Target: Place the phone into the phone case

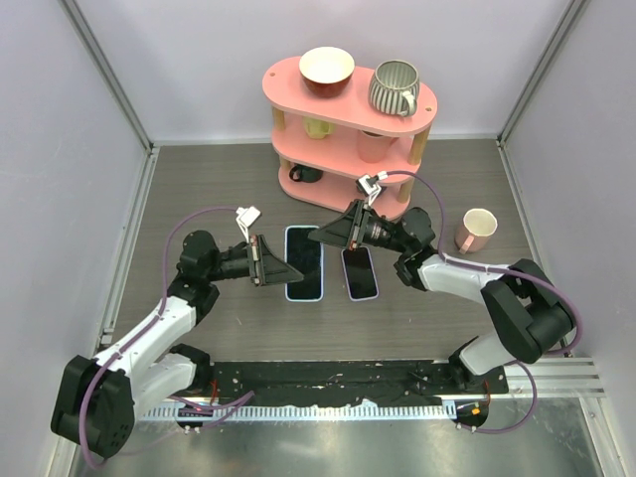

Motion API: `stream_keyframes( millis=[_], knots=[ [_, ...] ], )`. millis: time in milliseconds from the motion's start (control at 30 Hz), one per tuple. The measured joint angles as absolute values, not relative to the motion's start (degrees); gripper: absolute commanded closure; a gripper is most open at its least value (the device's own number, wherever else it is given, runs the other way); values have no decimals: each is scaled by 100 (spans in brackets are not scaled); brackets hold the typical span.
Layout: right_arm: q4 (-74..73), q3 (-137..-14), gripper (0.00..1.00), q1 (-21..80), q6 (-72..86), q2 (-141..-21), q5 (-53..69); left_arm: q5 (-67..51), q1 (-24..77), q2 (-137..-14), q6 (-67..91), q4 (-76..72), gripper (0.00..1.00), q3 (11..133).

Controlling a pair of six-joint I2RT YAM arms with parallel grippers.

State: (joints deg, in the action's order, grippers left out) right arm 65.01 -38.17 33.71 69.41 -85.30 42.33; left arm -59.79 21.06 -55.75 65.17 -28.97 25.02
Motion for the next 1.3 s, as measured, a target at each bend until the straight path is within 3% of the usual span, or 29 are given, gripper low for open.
stream_keyframes(
  millis=[100, 233, 267, 433, 467, 500, 600, 767, 867, 900, 1000, 1133, 1267, 1300],
  knots=[
    [6453, -3826, 71, 3361, 6947, -8532, 4278, -6018, 2106, -5575, 6504, -2912, 100, 2504],
    [6394, -3828, 99, 3356, 6971, -8554, 4333, -6038, 2106, -5579, 6436, -2897, 100, 2504],
    [6364, -3830, 99, 3356, 6965, -8554, 4340, -6051, 2106, -5577, 6407, -2886, 100, 2504],
    [5983, -3881, 99, 3356, 6744, -8547, 4346, -6010, 2106, -5577, 6222, -2604, 100, 2506],
    [5778, -3924, 96, 3354, 6632, -8523, 4344, -5988, 2104, -5577, 6160, -2508, 100, 2517],
    [5478, -3992, 84, 3352, 6438, -8468, 4340, -5959, 2104, -5583, 6062, -2335, 100, 2552],
    [4729, -4180, 63, 3352, 5957, -8259, 4311, -5953, 2099, -5629, 5896, -2075, 100, 2670],
    [4016, -4410, 61, 3352, 5262, -8047, 4285, -5996, 2106, -5669, 5789, -1887, 100, 2788],
    [3830, -4464, 72, 3352, 5129, -8053, 4294, -6027, 2106, -5708, 5776, -1831, 100, 2788],
    [3804, -4469, 83, 3352, 5111, -8064, 4296, -6042, 2106, -5721, 5776, -1824, 100, 2788],
    [3828, -4484, 99, 3343, 5218, -8106, 4366, -6077, 2102, -5734, 5736, -1774, 100, 2788],
    [3804, -4484, 99, 3336, 5260, -8106, 4399, -6112, 2102, -5752, 5621, -1767, 100, 2788],
    [3640, -4499, 70, 3332, 5137, -8101, 4386, -6112, 2102, -5815, 5601, -1710, 100, 2788],
    [3581, -4512, 66, 3332, 5103, -8101, 4379, -6110, 2102, -5830, 5596, -1684, 100, 2788]
  ],
)
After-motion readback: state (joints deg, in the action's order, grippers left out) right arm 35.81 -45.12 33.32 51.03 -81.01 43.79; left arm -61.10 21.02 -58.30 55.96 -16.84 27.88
